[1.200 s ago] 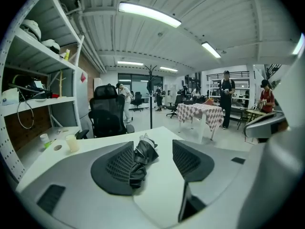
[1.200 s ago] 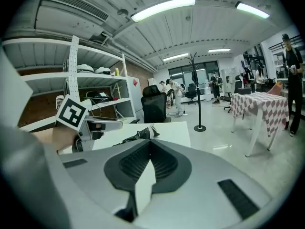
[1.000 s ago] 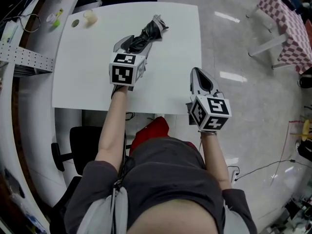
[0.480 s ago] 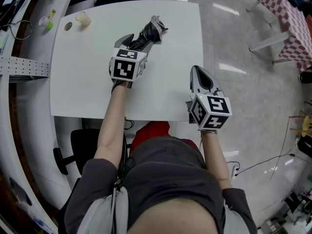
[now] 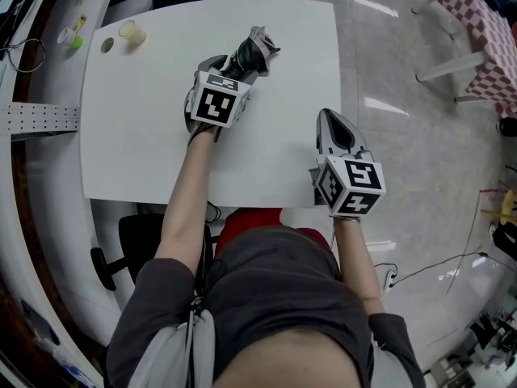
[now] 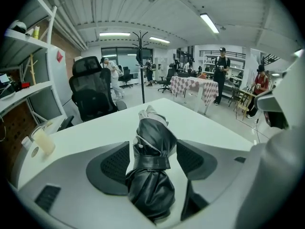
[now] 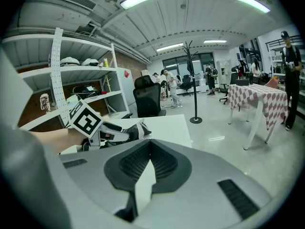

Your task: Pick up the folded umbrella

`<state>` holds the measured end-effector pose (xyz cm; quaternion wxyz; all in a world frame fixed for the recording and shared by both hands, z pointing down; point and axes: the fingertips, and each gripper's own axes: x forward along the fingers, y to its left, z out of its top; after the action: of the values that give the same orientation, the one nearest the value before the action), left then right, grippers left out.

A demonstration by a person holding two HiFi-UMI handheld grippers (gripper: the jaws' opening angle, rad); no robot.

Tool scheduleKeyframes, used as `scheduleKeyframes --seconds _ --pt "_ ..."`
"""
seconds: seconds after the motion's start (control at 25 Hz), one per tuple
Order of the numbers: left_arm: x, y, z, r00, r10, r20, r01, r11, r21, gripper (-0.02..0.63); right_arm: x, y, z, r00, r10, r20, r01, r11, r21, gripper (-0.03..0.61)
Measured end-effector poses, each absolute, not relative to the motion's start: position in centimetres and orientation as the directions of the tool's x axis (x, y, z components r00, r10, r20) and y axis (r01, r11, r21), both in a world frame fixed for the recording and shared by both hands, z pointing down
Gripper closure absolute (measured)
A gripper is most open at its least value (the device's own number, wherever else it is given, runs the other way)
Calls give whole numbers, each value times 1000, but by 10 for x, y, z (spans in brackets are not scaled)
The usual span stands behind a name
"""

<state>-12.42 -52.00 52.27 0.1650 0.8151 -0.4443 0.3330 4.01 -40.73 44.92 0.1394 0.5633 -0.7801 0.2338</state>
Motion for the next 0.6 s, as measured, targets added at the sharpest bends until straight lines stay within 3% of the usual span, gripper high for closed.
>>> scheduleKeyframes --seconds 0.6 --pt "-126 -538 565 349 -518 781 -806 -591 -31 298 43 -424 469 -314 -793 522 -948 233 -217 560"
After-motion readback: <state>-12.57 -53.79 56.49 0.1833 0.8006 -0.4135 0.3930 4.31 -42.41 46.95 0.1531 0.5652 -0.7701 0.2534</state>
